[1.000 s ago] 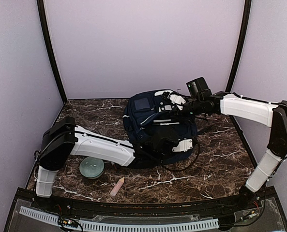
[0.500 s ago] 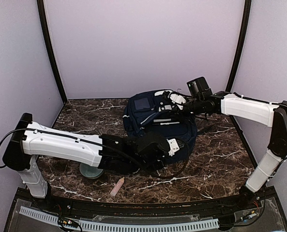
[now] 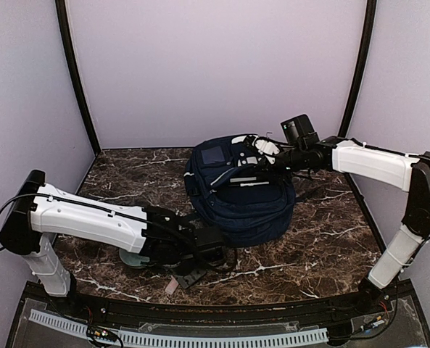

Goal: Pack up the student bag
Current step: Pick up the pen at the center of the board.

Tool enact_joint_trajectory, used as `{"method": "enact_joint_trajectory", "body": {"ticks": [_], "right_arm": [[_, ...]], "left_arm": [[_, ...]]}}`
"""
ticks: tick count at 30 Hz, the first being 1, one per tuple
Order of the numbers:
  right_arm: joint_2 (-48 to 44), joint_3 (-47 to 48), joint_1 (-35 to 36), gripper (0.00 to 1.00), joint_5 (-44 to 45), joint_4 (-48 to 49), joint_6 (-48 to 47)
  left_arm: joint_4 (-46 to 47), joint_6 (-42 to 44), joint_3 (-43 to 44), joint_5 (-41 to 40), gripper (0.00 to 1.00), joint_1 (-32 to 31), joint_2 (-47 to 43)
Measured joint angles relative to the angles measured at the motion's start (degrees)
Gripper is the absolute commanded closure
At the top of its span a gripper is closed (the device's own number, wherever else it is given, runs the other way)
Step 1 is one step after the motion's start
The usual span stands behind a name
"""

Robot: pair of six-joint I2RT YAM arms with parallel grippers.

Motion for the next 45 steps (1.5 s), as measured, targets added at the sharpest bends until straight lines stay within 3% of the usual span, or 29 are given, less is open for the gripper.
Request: {"method": "enact_joint_trajectory", "body": {"ticks": [5, 11, 14, 18, 23, 29, 32, 45], "right_arm": [[0.0, 0.0, 0.0, 1.0, -0.6, -0.3, 0.2], [0.0, 0.0, 0.0, 1.0, -0.9, -0.3, 0.3], [0.0, 0.0, 0.0, 1.0, -1.0, -0.3, 0.4], [0.0, 0.0, 0.0, 1.0, -1.0, -0.4, 0.4], [0.0, 0.0, 0.0, 1.0, -1.0, -0.5, 0.4], [0.0, 0.0, 0.0, 1.0, -1.1, -0.5, 0.4], [0.0, 0.0, 0.0, 1.0, -1.1, -0.5, 0.4], [0.0, -0.1, 0.0, 1.0, -2.4, -0.5, 0.4]], "left_arm": [[-2.5, -4.2, -4.6, 3.4, 0.49, 2.7, -3.3], [2.3, -7.5, -10.4, 7.3, 0.53, 14.2, -13.4], [5.1, -8.5, -10.8, 8.5, 0.54, 17.5, -14.3], [8.0, -9.4, -9.8, 9.3, 0.56, 20.5, -11.9], [11.3, -9.9, -6.3, 8.8, 0.67, 24.5, -5.2], [15.3, -8.6, -5.3, 9.1, 0.7, 28.8, 2.9], [17.2, -8.0, -5.3, 9.2, 0.77, 29.5, 4.5], [18.8, -5.4, -2.5, 9.6, 0.89, 30.9, 8.8]]}}
